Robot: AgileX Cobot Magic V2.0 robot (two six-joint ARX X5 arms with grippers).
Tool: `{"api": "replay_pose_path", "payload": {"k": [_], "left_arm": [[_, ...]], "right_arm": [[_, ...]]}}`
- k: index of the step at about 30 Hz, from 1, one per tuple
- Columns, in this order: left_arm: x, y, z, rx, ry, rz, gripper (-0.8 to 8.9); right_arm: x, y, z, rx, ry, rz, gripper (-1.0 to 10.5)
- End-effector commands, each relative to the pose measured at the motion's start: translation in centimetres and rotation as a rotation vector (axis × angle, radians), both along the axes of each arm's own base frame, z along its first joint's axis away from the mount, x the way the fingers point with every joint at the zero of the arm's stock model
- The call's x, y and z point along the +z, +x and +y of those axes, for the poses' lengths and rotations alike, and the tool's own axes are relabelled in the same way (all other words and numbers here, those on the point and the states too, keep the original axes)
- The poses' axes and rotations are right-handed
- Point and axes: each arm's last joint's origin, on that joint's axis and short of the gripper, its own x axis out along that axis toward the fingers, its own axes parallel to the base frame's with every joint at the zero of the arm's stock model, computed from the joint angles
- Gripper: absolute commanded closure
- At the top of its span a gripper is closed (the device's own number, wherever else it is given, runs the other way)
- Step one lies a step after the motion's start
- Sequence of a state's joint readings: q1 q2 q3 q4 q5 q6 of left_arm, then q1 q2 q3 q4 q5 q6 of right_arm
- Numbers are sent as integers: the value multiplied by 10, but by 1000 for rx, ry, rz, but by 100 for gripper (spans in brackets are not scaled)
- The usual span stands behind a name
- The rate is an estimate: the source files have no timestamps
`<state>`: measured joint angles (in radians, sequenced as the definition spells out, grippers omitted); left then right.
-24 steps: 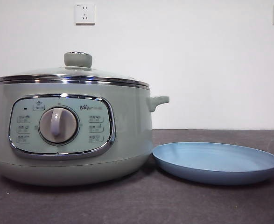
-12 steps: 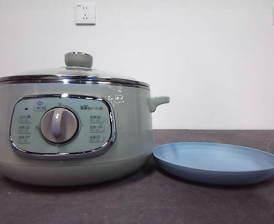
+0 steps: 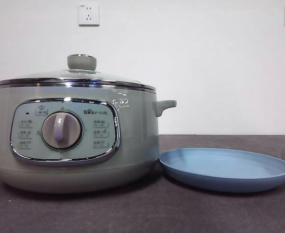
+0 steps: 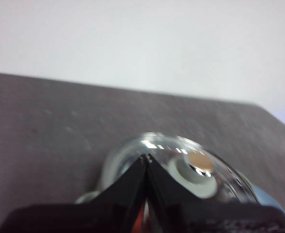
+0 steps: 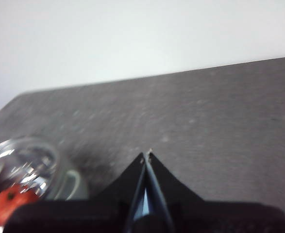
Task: Take the pumpkin out from the steamer,put the pumpkin in the blue plate,close the lid
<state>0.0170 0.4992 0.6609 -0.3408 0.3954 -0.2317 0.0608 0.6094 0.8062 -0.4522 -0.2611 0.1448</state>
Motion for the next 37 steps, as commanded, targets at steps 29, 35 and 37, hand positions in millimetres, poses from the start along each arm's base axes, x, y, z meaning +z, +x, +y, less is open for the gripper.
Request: {"api": "replay_pose_path", "payload": {"k": [29, 35, 37], "left_arm": [[34, 83, -57, -355, 182, 247, 342], [35, 108, -92, -339, 367, 278, 342], [31, 114, -102, -339, 399, 292, 342]], "right_arm": [[9, 56, 13, 407, -34, 248, 348], [9, 55, 13, 408, -33, 253, 348], [9, 55, 13, 408, -33, 254, 348]]}}
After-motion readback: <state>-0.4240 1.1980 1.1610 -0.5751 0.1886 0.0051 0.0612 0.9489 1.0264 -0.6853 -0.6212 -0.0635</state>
